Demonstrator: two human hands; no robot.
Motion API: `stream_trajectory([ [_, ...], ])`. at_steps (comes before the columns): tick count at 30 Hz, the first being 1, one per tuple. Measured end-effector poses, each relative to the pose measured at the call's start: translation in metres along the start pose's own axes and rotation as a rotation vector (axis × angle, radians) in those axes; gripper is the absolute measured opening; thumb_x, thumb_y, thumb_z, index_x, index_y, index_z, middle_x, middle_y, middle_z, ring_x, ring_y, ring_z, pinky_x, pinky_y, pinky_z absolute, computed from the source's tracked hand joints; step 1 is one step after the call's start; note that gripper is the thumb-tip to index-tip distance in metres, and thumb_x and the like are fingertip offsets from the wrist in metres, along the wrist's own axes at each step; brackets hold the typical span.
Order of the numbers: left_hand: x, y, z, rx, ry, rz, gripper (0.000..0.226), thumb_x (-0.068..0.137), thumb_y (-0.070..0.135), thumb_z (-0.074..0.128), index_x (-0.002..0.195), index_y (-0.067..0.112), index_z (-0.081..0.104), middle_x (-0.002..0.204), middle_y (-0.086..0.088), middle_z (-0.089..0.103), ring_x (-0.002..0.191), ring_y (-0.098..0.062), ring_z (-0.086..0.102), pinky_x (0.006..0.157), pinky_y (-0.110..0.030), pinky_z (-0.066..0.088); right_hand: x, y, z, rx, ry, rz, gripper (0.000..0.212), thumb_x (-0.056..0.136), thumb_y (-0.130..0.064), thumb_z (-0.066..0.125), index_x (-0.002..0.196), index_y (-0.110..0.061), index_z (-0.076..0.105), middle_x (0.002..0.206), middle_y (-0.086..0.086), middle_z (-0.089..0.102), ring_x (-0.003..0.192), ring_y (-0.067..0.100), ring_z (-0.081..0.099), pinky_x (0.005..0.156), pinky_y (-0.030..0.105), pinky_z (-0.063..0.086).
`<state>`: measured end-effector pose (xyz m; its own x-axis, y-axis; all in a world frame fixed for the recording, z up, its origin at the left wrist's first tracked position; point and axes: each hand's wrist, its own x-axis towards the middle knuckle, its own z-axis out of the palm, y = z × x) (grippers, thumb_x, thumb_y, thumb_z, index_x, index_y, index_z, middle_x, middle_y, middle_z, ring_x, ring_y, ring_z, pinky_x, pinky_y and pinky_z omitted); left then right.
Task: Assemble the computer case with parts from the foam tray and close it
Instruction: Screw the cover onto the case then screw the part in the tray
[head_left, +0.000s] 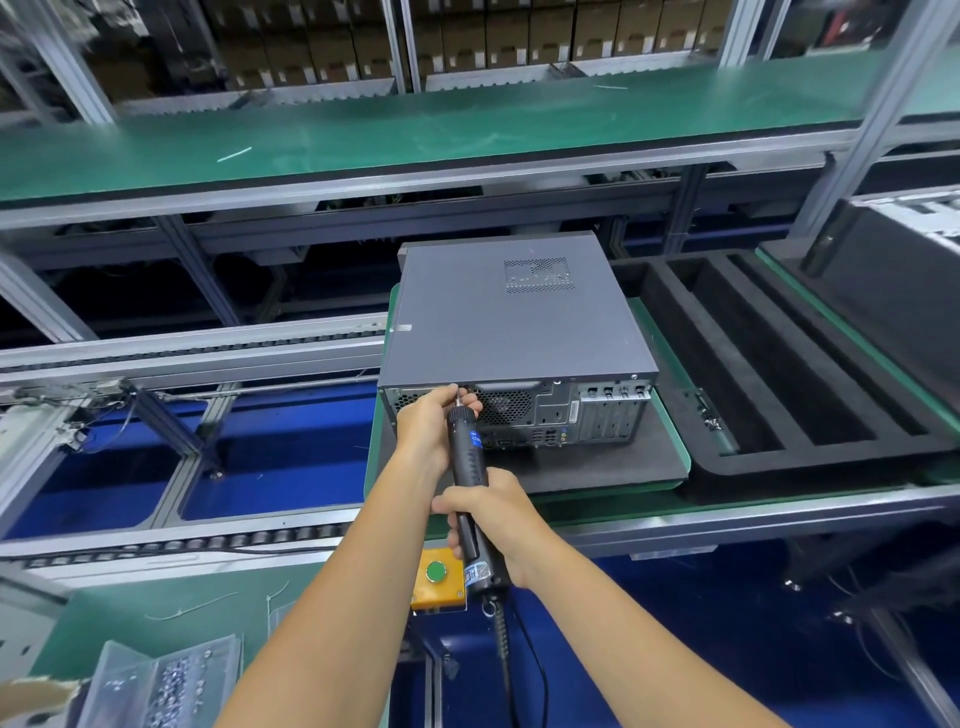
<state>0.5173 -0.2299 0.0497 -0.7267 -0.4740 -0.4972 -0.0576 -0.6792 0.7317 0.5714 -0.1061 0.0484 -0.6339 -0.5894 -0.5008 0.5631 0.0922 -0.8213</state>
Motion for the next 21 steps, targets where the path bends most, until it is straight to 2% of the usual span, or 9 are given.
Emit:
stream_trajectory([
  [5,0.003,-0.003,0.001,-0.026,-0.008,0.003,0.008,0.090,0.004,0.056,0.092,-0.003,0.058,0.083,-0.016,0.062,0.068,-0.023,0.063,0.066,-0.029,0.058,0.000,-0.001,-0.001,-0.050,0.027,-0.009,0.044,0.078,-0.007,0.070,0.115,0.000,0.048,0.074,0.013,0.054,0.048,0.017,0.057,0.048,0.029,0.050],
  [11,0.004,-0.006,-0.001,-0.036,-0.014,0.000,0.009,0.089,0.006,0.053,0.088,0.000,0.060,0.073,-0.011,0.064,0.065,-0.021,0.063,0.067,-0.029,0.055,-0.001,-0.003,-0.004,-0.064,0.019,-0.002,0.032,0.077,-0.007,0.070,0.102,-0.006,0.049,0.073,0.012,0.054,0.047,0.017,0.057,0.048,0.028,0.050],
  [18,0.006,-0.012,-0.002,-0.069,-0.027,0.035,0.008,0.090,0.007,0.056,0.086,0.002,0.060,0.074,-0.010,0.062,0.064,-0.019,0.060,0.067,-0.027,0.053,-0.001,0.000,-0.008,-0.093,0.008,-0.001,0.030,0.075,-0.006,0.068,0.099,-0.006,0.050,0.072,0.013,0.054,0.049,0.019,0.057,0.050,0.029,0.050],
  [21,0.006,-0.013,-0.002,-0.063,-0.022,0.047,0.010,0.091,0.007,0.056,0.084,0.001,0.061,0.072,-0.008,0.061,0.062,-0.017,0.058,0.062,-0.024,0.052,-0.002,0.003,-0.011,-0.111,-0.010,0.003,0.029,0.076,-0.007,0.069,0.098,-0.007,0.051,0.072,0.012,0.055,0.050,0.019,0.057,0.050,0.029,0.050],
])
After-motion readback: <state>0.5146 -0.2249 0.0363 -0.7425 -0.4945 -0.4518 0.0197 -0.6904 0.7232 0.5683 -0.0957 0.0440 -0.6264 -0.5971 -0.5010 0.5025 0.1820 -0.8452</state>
